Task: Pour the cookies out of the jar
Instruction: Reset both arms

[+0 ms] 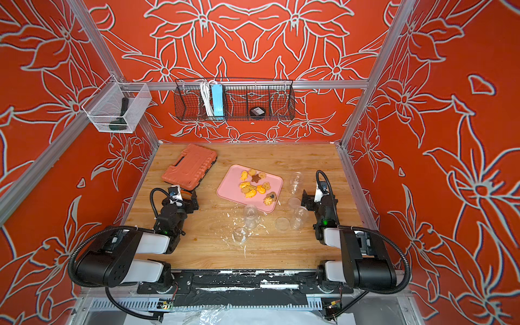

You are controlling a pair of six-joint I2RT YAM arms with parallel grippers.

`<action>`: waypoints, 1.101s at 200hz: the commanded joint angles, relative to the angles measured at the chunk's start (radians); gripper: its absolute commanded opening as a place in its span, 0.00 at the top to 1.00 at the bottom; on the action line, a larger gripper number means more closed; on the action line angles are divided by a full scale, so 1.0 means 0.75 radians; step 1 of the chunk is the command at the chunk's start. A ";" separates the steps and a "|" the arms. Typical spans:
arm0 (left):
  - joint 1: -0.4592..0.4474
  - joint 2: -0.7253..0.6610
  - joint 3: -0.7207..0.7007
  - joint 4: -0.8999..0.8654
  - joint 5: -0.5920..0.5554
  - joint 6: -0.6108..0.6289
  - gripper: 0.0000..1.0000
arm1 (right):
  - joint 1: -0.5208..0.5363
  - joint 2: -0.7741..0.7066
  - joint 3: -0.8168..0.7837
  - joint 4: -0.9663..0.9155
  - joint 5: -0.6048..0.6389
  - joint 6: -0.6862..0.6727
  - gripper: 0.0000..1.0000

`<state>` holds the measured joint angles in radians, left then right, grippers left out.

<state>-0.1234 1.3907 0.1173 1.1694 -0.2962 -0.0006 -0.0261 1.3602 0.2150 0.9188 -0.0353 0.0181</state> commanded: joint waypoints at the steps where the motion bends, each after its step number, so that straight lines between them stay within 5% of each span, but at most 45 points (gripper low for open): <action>1: 0.011 0.006 0.000 0.055 -0.023 -0.020 0.02 | 0.009 0.024 0.006 0.044 -0.002 -0.022 0.01; 48: 0.011 0.009 -0.004 0.069 -0.023 -0.018 0.02 | 0.010 0.054 0.117 -0.133 0.025 -0.009 0.01; 220: 0.013 0.009 -0.008 0.079 -0.021 -0.017 0.02 | 0.025 0.064 0.143 -0.168 -0.002 -0.033 0.01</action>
<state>-0.1230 1.3907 0.1173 1.1858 -0.2985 -0.0006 -0.0166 1.3987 0.2962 0.8021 -0.0158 0.0139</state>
